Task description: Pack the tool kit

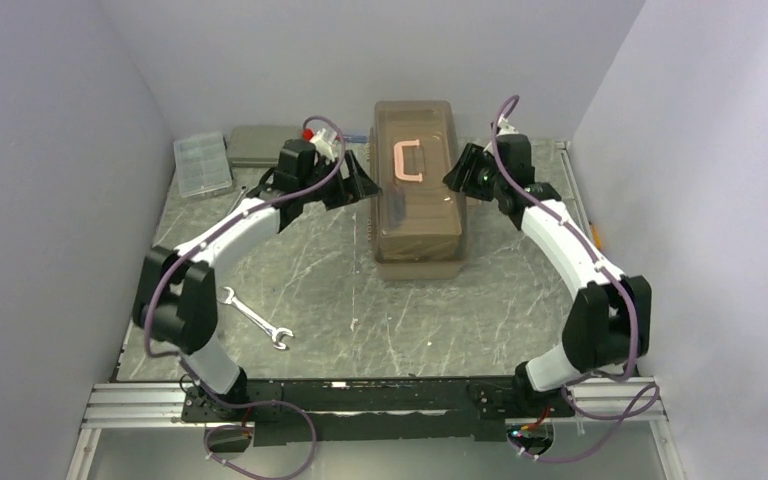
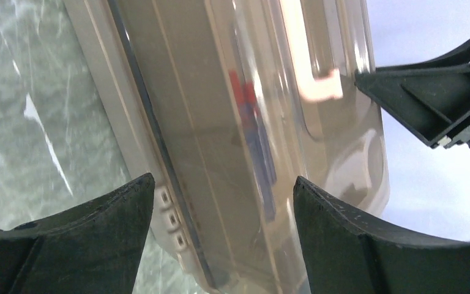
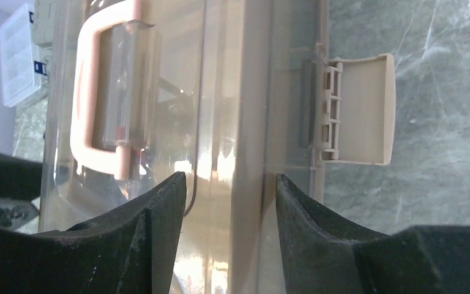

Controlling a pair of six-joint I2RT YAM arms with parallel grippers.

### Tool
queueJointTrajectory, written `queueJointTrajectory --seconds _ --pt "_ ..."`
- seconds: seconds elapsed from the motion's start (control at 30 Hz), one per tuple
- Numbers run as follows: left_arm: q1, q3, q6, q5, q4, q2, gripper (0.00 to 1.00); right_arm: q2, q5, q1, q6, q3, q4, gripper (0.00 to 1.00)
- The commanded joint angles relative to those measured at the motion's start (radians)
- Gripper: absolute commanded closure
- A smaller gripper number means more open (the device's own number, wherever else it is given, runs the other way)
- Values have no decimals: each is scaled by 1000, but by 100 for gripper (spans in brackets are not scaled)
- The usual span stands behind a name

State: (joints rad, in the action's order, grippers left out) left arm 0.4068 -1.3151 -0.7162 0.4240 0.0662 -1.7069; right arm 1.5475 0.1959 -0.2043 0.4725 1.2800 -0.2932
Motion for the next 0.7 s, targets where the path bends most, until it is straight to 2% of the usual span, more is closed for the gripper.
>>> queueJointTrajectory --seconds 0.0,0.17,0.43,0.57,0.67 --pt "31 150 44 -62 8 174 16 -87 79 -182 73 -163 -118 46" --pt "64 279 47 -93 34 329 17 -171 63 -311 159 -261 -84 47" --pt "76 453 41 -154 148 566 18 -199 26 -526 277 -288 -58 47" --pt "73 463 82 -255 277 685 15 -229 -3 -566 306 -286 -53 42" --pt "46 401 128 -243 357 682 12 -248 -31 -564 264 -255 -83 35"
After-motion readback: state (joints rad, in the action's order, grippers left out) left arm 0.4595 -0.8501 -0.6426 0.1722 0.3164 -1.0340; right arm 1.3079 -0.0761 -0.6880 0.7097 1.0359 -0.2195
